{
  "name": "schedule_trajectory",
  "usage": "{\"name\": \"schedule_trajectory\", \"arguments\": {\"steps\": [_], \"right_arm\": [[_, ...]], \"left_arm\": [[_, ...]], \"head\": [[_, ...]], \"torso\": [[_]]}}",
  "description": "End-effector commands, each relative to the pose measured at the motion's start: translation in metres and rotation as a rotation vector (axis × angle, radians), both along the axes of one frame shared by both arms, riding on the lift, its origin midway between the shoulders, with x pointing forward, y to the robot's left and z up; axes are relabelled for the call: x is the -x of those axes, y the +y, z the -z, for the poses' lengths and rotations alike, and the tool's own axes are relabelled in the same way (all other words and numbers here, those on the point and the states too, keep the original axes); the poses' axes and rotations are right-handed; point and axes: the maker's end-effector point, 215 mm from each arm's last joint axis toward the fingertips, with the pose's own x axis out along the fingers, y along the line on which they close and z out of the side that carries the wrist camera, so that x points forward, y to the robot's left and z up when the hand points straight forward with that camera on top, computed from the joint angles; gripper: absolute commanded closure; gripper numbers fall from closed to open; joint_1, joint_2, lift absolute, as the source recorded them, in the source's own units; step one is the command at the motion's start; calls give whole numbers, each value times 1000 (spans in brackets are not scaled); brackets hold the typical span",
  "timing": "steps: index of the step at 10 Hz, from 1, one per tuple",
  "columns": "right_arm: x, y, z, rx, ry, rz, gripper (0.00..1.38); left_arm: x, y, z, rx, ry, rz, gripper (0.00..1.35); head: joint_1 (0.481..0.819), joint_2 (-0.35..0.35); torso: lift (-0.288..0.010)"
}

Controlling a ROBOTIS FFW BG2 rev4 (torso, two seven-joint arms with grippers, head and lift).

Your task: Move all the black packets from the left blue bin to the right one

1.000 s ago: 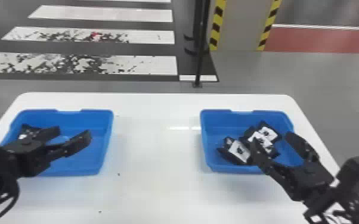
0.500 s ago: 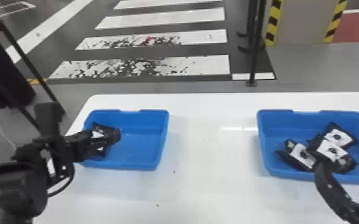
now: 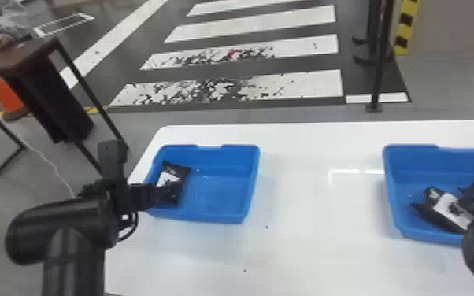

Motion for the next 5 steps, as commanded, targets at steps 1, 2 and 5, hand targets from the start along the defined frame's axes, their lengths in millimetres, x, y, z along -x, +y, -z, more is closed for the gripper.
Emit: {"name": "schedule_trajectory", "arguments": {"steps": [1, 2, 5], "right_arm": [[0, 1, 2, -3, 6, -2, 179], [0, 2, 4, -4, 10, -5, 179], [0, 6, 8, -16, 21, -17, 182]], "left_arm": [[-16, 4, 13, 6, 38, -4, 173], [-27, -1, 19, 13, 58, 6, 174], [-39, 1, 32, 11, 102, -3, 179]], "head": [[695, 323], [695, 326], [695, 314]], "torso": [[-140], [-140], [-140]]}}
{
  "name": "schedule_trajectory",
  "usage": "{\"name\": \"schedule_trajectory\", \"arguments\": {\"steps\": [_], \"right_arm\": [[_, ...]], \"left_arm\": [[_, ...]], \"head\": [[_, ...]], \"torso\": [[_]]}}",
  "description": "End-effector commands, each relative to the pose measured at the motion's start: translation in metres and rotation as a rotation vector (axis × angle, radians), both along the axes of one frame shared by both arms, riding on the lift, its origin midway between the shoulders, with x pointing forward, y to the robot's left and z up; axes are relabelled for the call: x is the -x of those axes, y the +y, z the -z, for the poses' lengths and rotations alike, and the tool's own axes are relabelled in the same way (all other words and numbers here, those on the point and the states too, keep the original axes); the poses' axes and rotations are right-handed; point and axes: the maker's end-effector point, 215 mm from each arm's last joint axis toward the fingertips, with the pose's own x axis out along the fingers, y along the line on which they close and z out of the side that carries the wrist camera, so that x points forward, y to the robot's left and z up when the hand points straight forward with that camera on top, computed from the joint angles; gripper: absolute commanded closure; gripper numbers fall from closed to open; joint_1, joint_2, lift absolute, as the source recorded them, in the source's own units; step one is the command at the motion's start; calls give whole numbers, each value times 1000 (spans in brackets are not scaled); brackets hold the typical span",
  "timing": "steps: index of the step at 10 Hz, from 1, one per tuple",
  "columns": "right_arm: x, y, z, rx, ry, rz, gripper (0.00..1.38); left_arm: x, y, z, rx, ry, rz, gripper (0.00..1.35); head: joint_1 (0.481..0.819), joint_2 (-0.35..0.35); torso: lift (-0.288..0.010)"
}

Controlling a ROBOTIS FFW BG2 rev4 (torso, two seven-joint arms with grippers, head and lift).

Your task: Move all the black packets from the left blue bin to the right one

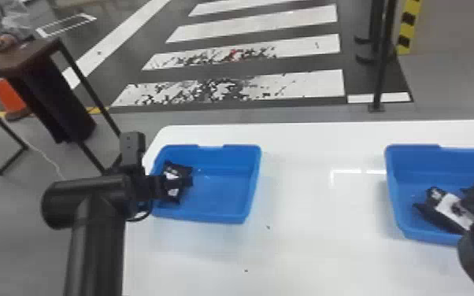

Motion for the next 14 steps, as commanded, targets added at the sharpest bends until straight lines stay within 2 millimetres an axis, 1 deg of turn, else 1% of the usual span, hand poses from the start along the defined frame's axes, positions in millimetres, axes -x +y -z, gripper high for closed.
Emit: {"name": "schedule_trajectory", "arguments": {"steps": [1, 2, 3, 4, 5, 6, 7, 8, 9, 10, 11, 12, 14], "right_arm": [[0, 2, 4, -9, 10, -6, 182], [0, 2, 6, -18, 17, -7, 182], [-1, 2, 5, -18, 14, -7, 182], [-1, 2, 9, -25, 23, -10, 183], [-1, 4, 10, -31, 25, -13, 188], [-1, 3, 12, -30, 30, -11, 188], [-1, 3, 11, -34, 29, -13, 188], [0, 3, 15, -45, 41, -13, 188], [1, 3, 17, -51, 46, -12, 190], [1, 4, 16, -52, 46, -14, 196], [-1, 4, 12, -50, 36, -17, 197], [-2, 5, 7, -51, 25, -21, 199], [-7, 12, -8, -74, 1, -48, 209]], "left_arm": [[4, 2, 8, -7, 30, -12, 188], [5, 2, 17, 4, 54, -22, 216], [6, 1, 22, 9, 68, -21, 315], [6, -1, 22, 5, 73, -18, 585], [5, 5, 19, -14, 77, -24, 826], [4, 3, 19, -22, 77, -12, 1065], [3, 2, 19, -27, 69, -3, 1168], [-2, 3, 15, -44, 41, 15, 1211], [-3, 5, 13, -64, 32, 27, 1213], [-1, 2, 13, -60, 29, 45, 1211], [1, -9, -4, -62, -27, 79, 1213], [6, -21, -26, -76, -82, 108, 1213], [16, -58, -61, -80, -186, 190, 1213]], "head": [[695, 314], [695, 320], [695, 324], [695, 324], [695, 323], [695, 324], [695, 327], [695, 324], [695, 323], [695, 322], [695, 322], [695, 317], [695, 300]], "torso": [[-140], [-140], [-140], [-140], [-140], [-140], [-140], [-140], [-140], [-140], [-140], [-140], [-140]]}}
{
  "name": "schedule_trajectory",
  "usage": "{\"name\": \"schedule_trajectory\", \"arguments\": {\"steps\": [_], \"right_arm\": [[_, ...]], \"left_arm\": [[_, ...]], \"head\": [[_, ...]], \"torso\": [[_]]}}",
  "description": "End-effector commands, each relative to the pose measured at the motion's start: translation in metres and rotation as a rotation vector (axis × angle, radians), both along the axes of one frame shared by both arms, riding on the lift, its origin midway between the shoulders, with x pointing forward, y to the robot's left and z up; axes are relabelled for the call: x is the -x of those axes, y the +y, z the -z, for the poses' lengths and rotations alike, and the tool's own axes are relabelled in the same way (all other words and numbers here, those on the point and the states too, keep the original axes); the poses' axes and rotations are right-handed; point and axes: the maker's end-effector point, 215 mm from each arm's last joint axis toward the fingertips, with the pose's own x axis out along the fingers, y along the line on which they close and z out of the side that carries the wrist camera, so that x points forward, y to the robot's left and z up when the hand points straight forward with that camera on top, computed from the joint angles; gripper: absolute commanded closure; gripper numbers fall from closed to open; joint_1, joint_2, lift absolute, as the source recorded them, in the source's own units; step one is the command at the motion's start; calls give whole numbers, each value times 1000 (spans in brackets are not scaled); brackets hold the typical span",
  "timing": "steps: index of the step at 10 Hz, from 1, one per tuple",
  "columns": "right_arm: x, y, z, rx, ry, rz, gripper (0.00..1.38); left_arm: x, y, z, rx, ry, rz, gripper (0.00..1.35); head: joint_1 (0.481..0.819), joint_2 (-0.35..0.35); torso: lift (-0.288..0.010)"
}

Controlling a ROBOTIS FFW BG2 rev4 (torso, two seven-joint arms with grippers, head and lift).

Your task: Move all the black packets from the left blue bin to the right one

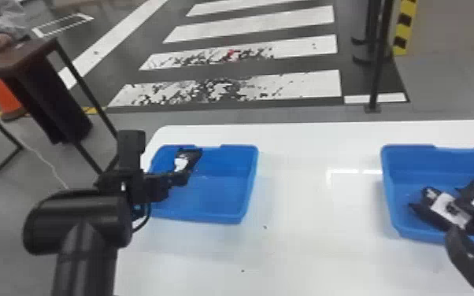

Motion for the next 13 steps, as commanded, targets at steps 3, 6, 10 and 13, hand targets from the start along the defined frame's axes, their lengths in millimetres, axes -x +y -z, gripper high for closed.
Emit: {"name": "schedule_trajectory", "arguments": {"steps": [3, 6, 10, 13], "right_arm": [[-17, 29, -18, -70, -41, -70, 209], [-28, 80, -31, -188, -55, -179, 205], [-47, 98, -41, -254, -71, -221, 209], [-63, 94, -39, -257, -72, -209, 209]], "left_arm": [[13, -115, -57, 59, -179, 246, 1213], [28, -223, -76, 192, -234, 454, 1213], [52, -319, -88, 320, -245, 636, 1211], [66, -358, -97, 378, -249, 716, 1211]], "head": [[695, 229], [695, 141], [695, 49], [695, -14]], "torso": [[-140], [-140], [-140], [-140]]}}
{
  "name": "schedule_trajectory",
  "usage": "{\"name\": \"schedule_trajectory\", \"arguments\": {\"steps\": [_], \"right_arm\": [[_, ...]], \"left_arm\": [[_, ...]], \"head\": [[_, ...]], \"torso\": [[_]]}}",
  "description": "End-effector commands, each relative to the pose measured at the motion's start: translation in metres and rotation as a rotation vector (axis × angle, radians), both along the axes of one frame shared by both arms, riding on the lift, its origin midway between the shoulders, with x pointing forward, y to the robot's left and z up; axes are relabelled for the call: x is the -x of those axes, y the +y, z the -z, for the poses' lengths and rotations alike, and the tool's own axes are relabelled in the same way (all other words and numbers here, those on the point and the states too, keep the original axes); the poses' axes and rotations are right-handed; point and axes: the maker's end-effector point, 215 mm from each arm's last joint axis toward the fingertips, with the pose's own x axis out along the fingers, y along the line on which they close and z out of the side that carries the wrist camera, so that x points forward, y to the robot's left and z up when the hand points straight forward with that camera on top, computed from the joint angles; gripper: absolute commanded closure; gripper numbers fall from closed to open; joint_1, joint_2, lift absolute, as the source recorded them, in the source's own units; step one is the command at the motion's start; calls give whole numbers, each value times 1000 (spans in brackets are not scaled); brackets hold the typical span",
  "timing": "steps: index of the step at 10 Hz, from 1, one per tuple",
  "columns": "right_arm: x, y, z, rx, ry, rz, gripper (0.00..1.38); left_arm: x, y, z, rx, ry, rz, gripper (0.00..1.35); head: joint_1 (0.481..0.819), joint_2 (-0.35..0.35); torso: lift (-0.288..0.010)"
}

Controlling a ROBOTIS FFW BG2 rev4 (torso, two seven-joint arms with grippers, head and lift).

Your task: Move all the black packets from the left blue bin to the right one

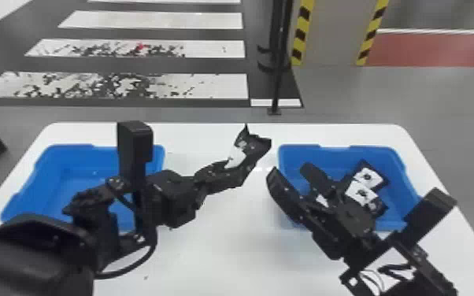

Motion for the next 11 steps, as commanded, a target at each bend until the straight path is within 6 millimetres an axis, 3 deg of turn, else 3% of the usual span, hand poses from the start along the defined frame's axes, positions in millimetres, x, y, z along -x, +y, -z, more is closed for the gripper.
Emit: {"name": "schedule_trajectory", "arguments": {"steps": [1, 4, 5, 7, 9, 10, 11], "right_arm": [[-7, -2, 2, -3, 3, 3, 209], [-21, -7, -1, -6, -4, 15, 214], [-23, -7, -1, -7, -3, 16, 294], [-25, -8, 0, -32, 9, 22, 881], [-24, -6, 4, -49, 26, 17, 1276], [-22, -2, 5, -93, 44, 5, 1277], [-22, -1, 5, -104, 48, 5, 1277]], "left_arm": [[7, -19, -6, 26, -4, 44, 1213], [22, -47, -9, 54, 10, 108, 1211], [25, -52, -9, 60, 16, 119, 1213], [28, -55, -7, 60, 25, 127, 1211], [27, -53, -7, 61, 24, 124, 1211], [27, -52, -9, 75, 22, 121, 1211], [27, -50, -10, 95, 29, 108, 1061]], "head": [[695, -35], [695, -83], [695, -99], [695, -114], [695, -119], [695, -116], [695, -114]], "torso": [[-140], [-140], [-140], [-140], [-140], [-140], [-140]]}}
